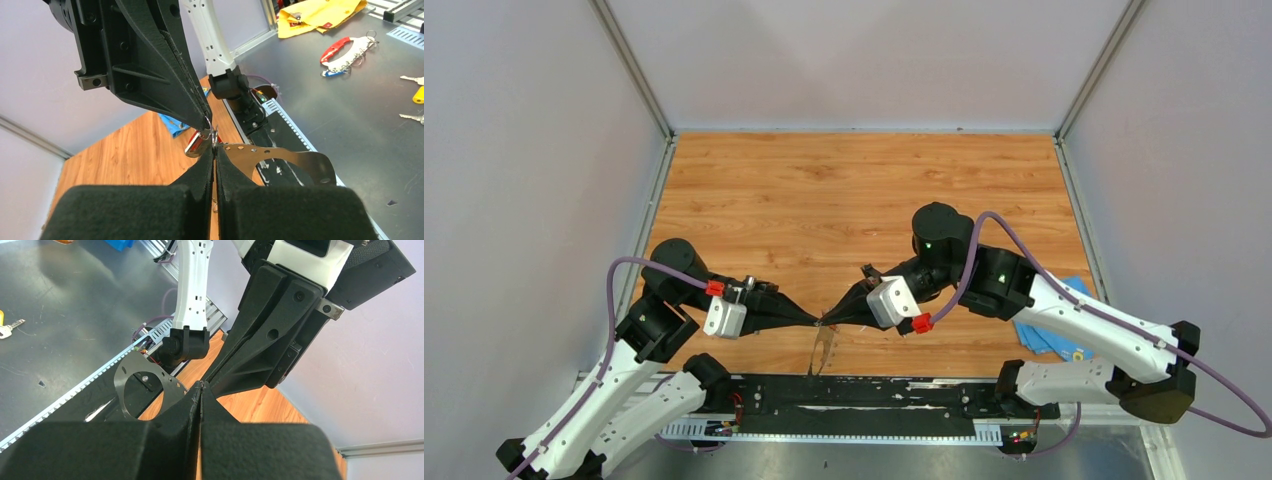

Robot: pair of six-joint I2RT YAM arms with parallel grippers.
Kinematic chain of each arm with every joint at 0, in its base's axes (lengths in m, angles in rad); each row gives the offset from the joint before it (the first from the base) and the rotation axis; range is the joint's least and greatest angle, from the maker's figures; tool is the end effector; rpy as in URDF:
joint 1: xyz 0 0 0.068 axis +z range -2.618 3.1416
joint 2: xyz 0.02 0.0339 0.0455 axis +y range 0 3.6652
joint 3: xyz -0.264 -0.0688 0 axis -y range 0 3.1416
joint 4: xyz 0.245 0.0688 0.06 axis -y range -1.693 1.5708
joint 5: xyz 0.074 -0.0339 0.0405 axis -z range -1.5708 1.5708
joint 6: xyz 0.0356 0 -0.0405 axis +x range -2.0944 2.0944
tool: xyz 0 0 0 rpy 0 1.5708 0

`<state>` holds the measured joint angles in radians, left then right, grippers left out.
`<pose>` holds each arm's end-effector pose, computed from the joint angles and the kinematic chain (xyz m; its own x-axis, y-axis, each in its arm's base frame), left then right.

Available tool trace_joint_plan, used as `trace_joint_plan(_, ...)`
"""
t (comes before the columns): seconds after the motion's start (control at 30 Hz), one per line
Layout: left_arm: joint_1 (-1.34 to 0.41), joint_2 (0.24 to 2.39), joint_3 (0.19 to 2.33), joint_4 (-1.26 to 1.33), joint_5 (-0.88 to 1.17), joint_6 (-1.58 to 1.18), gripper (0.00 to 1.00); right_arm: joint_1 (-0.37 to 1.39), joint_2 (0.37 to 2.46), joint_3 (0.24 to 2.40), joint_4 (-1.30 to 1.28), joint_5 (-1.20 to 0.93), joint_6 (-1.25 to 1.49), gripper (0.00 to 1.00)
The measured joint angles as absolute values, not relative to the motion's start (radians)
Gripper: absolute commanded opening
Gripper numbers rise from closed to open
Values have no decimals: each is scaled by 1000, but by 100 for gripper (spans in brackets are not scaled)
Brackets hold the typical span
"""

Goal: Put the keys on the keyring

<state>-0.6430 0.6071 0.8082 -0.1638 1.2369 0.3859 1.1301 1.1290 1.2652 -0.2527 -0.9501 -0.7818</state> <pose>0.0734 -0.0970 0.3750 0.3860 -0.1351 -0.9126 0.8708 -0.2731 0.4088 0.0744 0.2256 0.4339 0.5783 0.2655 -0.7715 -0.6528 -0.4166 -0.6327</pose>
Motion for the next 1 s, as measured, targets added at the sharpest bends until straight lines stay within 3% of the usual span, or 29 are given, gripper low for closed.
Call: trace_joint_plan(1.0,-643,601,808,-244,1208,438,0,1140,1168,1269,-230,-884,-744,0)
